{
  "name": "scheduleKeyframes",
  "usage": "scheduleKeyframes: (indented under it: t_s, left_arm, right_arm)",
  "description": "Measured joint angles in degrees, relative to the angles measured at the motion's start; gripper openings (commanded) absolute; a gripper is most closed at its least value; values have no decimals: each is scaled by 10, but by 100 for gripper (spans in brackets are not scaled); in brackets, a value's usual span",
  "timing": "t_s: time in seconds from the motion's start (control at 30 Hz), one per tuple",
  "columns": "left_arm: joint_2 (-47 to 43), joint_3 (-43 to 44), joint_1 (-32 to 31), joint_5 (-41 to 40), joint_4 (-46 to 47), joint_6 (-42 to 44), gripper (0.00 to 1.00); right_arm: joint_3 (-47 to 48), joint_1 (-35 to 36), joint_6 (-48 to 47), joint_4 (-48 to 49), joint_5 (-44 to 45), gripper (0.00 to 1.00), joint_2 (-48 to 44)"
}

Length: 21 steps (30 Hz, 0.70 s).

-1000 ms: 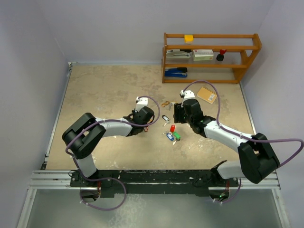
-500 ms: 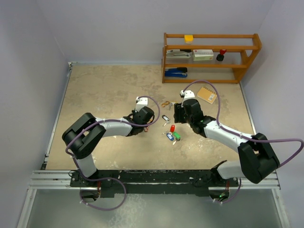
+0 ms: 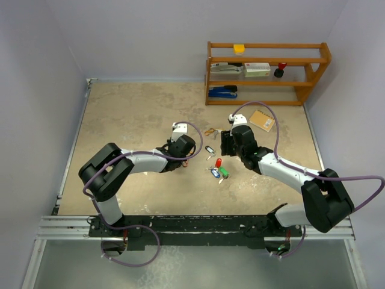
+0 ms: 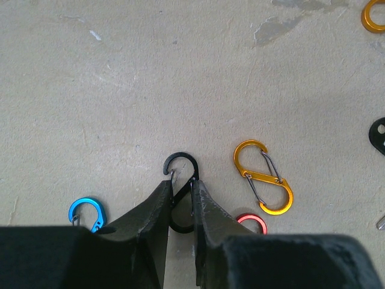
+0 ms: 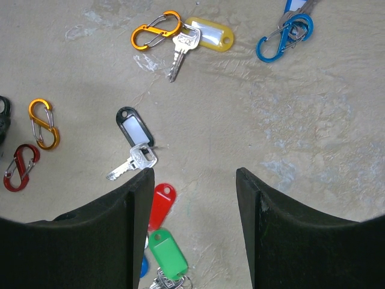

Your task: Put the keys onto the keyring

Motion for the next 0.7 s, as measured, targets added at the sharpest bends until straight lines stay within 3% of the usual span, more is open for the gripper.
scheduleKeyframes:
  t_s: [0.13,0.7]
  left_arm:
    - [0,0,0,-1,-3,0,28]
    - [0,1,0,-7,-7,0,32]
  right_arm:
    - [0,0,0,0,1,60,0]
    - [0,0,0,0,1,60,0]
